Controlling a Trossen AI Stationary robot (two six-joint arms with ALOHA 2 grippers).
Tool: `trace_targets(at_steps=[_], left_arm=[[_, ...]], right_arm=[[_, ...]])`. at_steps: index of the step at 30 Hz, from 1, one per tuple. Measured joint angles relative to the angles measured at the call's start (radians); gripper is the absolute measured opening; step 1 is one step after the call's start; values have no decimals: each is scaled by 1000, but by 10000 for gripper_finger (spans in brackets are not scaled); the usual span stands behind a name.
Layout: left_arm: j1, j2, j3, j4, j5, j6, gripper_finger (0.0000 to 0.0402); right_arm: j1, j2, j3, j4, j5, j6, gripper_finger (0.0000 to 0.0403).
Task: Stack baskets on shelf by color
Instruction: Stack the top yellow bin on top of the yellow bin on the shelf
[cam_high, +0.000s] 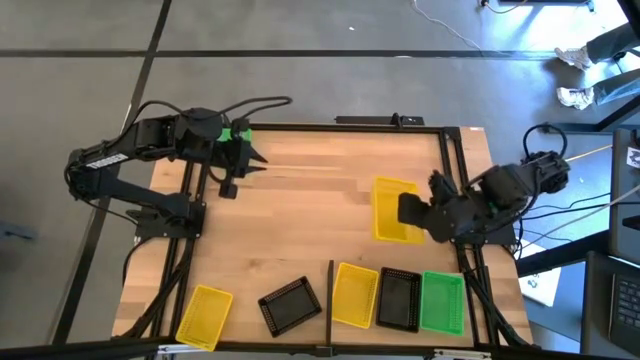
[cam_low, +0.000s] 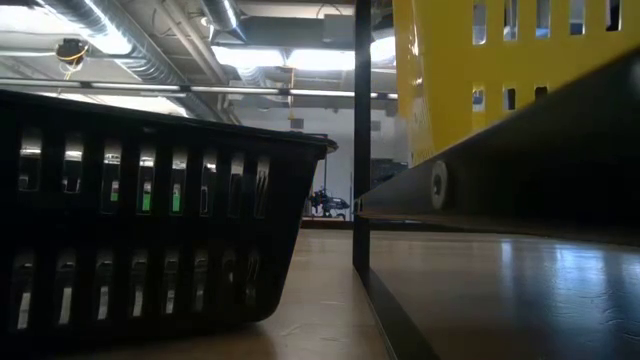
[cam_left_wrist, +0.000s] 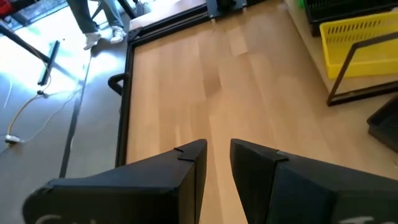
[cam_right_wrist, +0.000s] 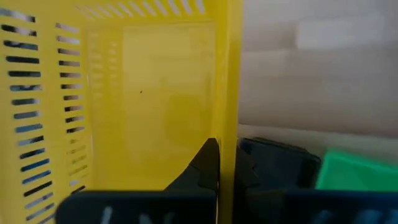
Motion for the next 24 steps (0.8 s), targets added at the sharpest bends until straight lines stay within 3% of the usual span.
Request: trace_targets(at_steps=[5,8,18,24], left_arm=[[22,0,0,0,-3,-17,64],[41,0,0,0,-3,-17,64],[102,0,0,0,-5,-17,64],[131,0,0,0,-3,-15,64]], right_arm=[[80,-19,-123,94,-56,156,0],[113,-11,-190,195,-21,211,0],[142,78,-391,596,-104,221,0],[150,130,-414,648,-216,239,0]])
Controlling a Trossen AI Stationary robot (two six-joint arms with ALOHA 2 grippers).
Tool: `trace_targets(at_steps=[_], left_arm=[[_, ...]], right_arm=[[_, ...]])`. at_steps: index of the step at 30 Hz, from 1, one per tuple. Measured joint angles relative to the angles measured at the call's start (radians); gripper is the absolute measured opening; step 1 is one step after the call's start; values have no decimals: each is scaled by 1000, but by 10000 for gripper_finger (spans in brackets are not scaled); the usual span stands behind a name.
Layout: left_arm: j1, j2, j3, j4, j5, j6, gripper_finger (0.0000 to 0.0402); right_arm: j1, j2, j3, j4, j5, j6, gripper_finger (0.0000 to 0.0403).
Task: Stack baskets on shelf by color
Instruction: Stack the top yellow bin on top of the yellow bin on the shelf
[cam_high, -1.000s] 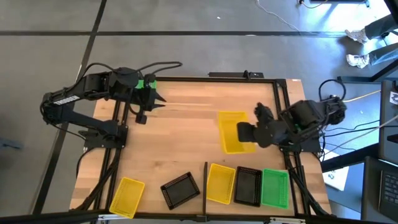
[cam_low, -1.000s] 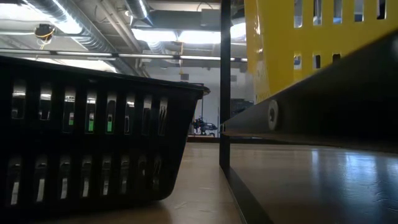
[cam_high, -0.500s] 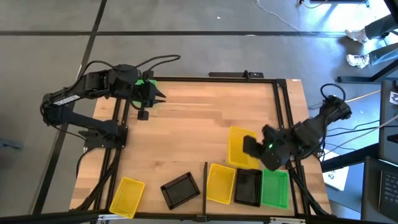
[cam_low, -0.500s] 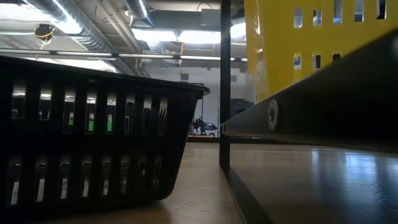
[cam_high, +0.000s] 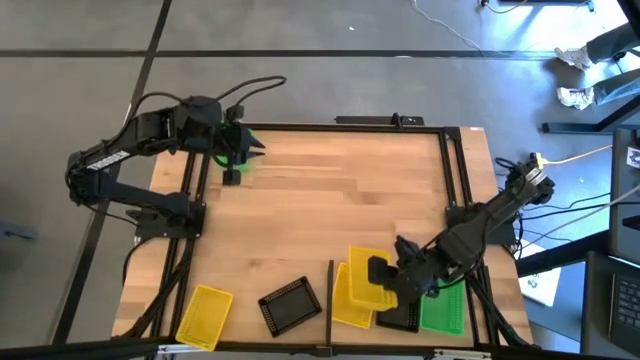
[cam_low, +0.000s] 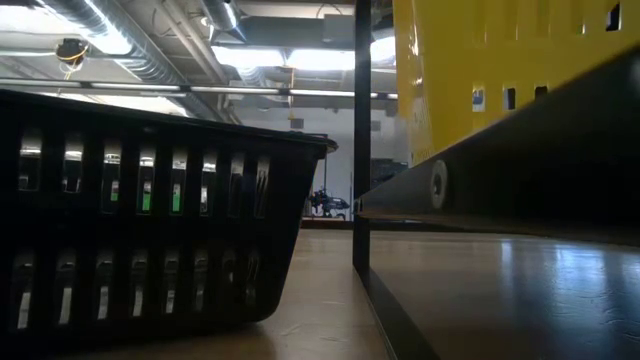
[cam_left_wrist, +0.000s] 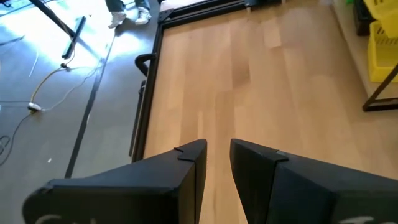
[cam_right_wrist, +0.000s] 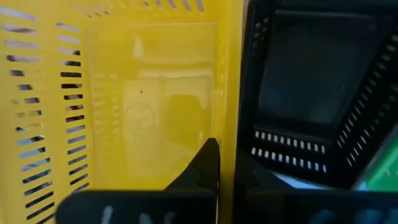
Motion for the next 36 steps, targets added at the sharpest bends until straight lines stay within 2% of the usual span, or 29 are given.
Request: trace_targets(at_steps=[17,36], left_arm=[[32,0,0,2,0,0,64],[32,0,0,2,0,0,64]], right_arm=[[-25,66,1,89,-16,0,2],[-25,65,1,101,-23,11,56]])
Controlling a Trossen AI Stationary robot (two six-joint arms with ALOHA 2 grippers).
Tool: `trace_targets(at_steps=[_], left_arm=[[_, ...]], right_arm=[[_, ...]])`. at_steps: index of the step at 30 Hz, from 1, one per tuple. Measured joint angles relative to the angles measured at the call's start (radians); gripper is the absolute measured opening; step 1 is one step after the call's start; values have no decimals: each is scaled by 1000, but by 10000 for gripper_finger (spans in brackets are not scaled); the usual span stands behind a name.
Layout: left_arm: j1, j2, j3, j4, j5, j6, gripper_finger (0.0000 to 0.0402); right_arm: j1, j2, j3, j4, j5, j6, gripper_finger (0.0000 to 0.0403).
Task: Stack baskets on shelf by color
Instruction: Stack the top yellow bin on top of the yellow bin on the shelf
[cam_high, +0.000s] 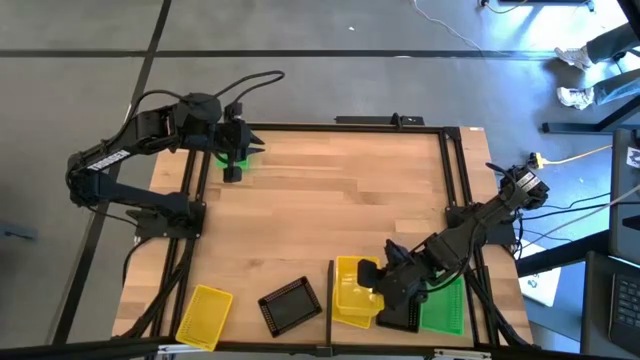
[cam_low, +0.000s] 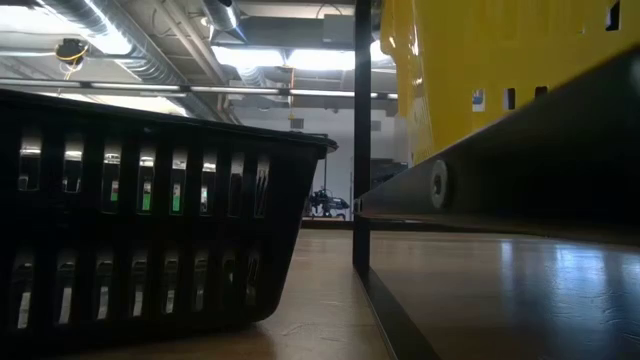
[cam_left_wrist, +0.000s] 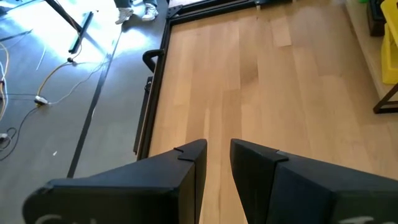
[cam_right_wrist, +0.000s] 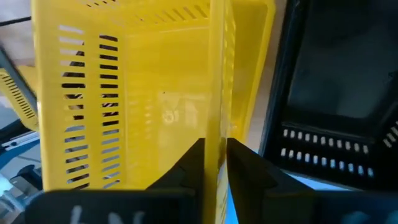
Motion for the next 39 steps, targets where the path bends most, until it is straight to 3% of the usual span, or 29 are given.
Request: trace_targets(at_steps=[13,22,32,39], left_arm=[[0,0,0,0,0,0,64],[0,0,0,0,-1,0,64],[0,0,0,0,-50,1,64],[0,0,0,0,-54,1,64]], right_arm=[[-12,1,0,-4,18,-33,55],[-25,14,2,-12,34,-35,4],[-40,30,2,25,33,-37,61],[-43,30,2,35,20,-36,67]])
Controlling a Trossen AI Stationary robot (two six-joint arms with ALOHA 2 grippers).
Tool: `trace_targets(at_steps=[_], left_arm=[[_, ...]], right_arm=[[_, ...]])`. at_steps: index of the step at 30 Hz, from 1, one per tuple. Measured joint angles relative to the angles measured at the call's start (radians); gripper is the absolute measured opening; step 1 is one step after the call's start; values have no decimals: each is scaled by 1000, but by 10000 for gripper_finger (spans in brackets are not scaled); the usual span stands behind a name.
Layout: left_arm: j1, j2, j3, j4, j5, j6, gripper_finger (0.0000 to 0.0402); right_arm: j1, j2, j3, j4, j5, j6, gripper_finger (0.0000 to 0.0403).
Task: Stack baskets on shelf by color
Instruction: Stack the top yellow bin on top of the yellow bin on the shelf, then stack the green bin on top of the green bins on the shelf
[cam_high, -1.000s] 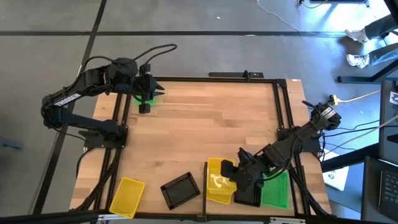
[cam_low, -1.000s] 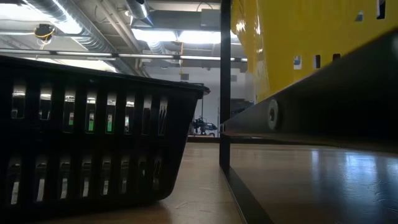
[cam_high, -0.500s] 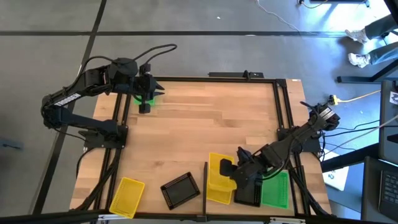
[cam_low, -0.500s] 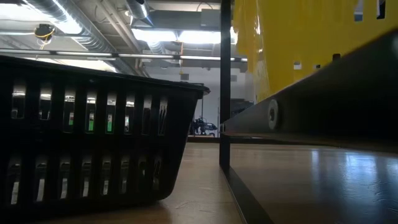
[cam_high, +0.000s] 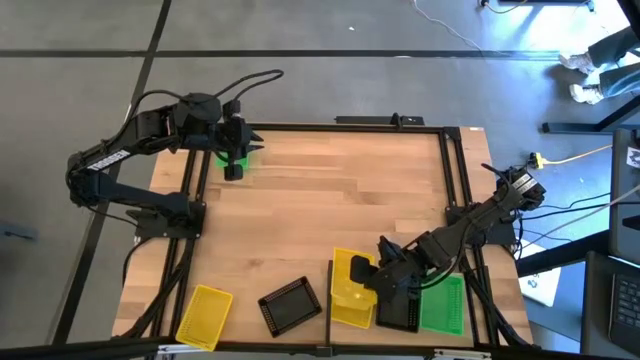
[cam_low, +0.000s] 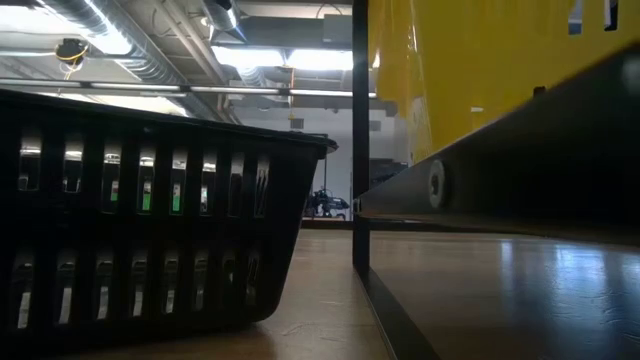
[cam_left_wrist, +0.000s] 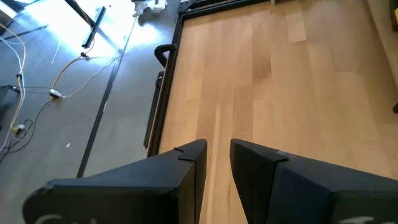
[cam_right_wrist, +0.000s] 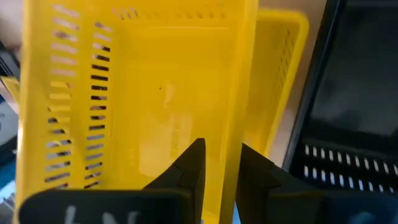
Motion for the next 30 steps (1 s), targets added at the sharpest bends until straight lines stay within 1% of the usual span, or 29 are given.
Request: trace_targets(at_steps=[4,15,20,22,26,30], left_arm=[[0,0,0,0,0,0,64],[0,0,0,0,0,0,64],[0,0,0,0,0,0,64],[0,0,0,0,0,0,64],[0,0,0,0,0,0,64],[0,0,0,0,-1,0,64]], right_arm=[[0,0,0,7,-68,0,67],[1,0,0,7,-76,-2,67],[6,0,16,2,-141,-4,67],[6,-1,33,-27,-138,-4,67],[6,-2,42,-48,-62,-8,67],[6,-2,42,-46,-55,-30,67]])
